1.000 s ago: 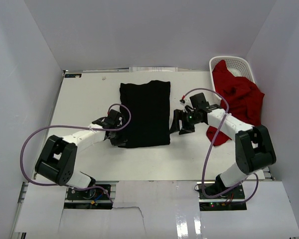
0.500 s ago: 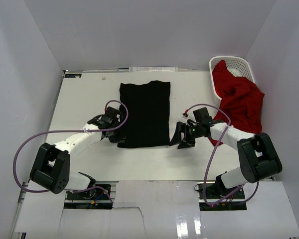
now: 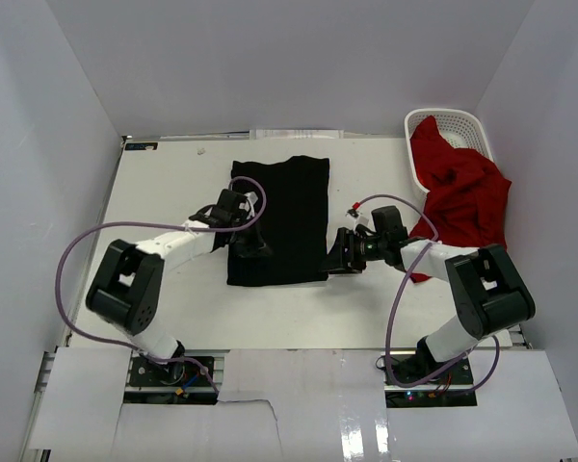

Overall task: Fold and stack the t-shirts
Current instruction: Grab one side of the 2/3 rectangular tshirt with both arms

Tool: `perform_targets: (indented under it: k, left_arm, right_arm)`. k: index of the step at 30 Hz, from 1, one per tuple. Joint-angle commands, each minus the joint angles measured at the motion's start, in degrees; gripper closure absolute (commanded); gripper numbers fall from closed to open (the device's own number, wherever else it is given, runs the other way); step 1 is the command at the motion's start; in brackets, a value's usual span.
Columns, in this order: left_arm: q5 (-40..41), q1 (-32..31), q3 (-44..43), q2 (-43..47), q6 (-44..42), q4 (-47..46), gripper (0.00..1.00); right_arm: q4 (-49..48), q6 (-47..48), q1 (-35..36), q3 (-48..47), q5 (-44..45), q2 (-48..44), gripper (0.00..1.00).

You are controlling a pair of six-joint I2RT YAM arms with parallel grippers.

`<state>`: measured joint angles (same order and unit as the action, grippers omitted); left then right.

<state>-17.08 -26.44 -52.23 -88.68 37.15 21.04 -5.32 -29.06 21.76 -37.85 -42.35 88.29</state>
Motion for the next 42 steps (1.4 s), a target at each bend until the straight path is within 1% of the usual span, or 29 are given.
perform_targets:
  k: [1, 2, 4, 5, 10, 15, 18, 19, 20, 23, 24, 25, 30, 32, 34, 37, 42]
  left_arm:
    - [-11.6, -0.8, -4.4, -6.3, 1.7, -10.6, 0.89]
    - [-13.0, -1.2, -7.4, -10.8, 2.0, -11.4, 0.9]
    - [-16.3, -2.6, -10.8, -15.0, 2.8, -12.6, 0.91]
    - [-17.1, -2.9, -13.8, -18.6, 3.4, -13.6, 0.91]
    - [-20.0, -5.4, -19.7, -23.7, 5.5, -16.6, 0.92]
    - [-23.3, -5.9, -19.4, -23.6, 8.2, -19.8, 0.93]
    - [-25.4, -6.0, -18.1, -23.6, 9.3, -20.6, 0.93]
    - [-25.6, -6.0, -17.2, -23.6, 9.4, -22.7, 0.93]
    - [-25.9, -6.1, -16.9, -23.5, 9.5, -22.9, 0.93]
    - [-26.0, -6.2, -15.7, -23.4, 9.6, -23.3, 0.93]
    - [-26.1, -6.3, -15.5, -23.5, 9.4, -23.4, 0.93]
    - [-26.2, -6.3, -15.3, -23.5, 9.4, -23.4, 0.93]
    - [-26.8, -6.6, -14.4, -24.2, 9.1, -24.3, 0.94]
    - [-27.2, -6.9, -14.0, -24.8, 9.3, -24.8, 0.94]
    - [-27.5, -7.3, -14.0, -25.1, 9.3, -24.9, 0.94]
    - [-27.4, -7.5, -14.0, -25.1, 9.3, -24.9, 0.95]
    - [-27.8, -7.6, -14.1, -25.7, 9.3, -25.0, 0.95]
  right_arm:
    - [-10.0, -2.0, 0.0, 2.6, -4.1, 1.2, 0.37]
    - [-11.3, -2.5, 0.0, 3.1, -4.5, 1.3, 0.37]
    - [-14.2, -4.2, 0.0, 4.7, -5.6, 1.6, 0.37]
    - [-16.5, -4.8, 0.0, 5.1, -6.4, 1.7, 0.37]
    - [-20.8, -7.1, 0.0, 6.6, -7.3, 2.1, 0.38]
    - [-22.5, -7.1, 0.0, 6.5, -7.7, 2.9, 0.38]
    - [-23.6, -7.5, 0.0, 6.4, -8.1, 4.2, 0.39]
    - [-23.6, -7.3, 0.0, 6.3, -8.0, 4.4, 0.39]
    - [-23.5, -6.9, 0.0, 6.2, -7.8, 5.0, 0.39]
    - [-20.7, -4.6, 0.0, 5.1, -6.7, 5.4, 0.4]
    - [-17.2, -3.6, 0.0, 3.8, -6.6, 5.2, 0.41]
    - [-16.0, -2.9, 0.0, 3.5, -6.6, 5.0, 0.41]
    - [-14.1, -1.2, 0.0, 3.4, -5.7, 2.4, 0.41]
    - [-13.1, 0.9, 0.0, 2.6, -5.1, 3.5, 0.42]
    - [-8.2, 3.1, 0.0, -0.1, -4.3, 5.0, 0.44]
    - [-5.9, 5.6, 0.0, -0.9, -2.7, 4.9, 0.44]
    - [-9.1, 4.5, 0.0, -0.6, -3.5, 6.2, 0.44]
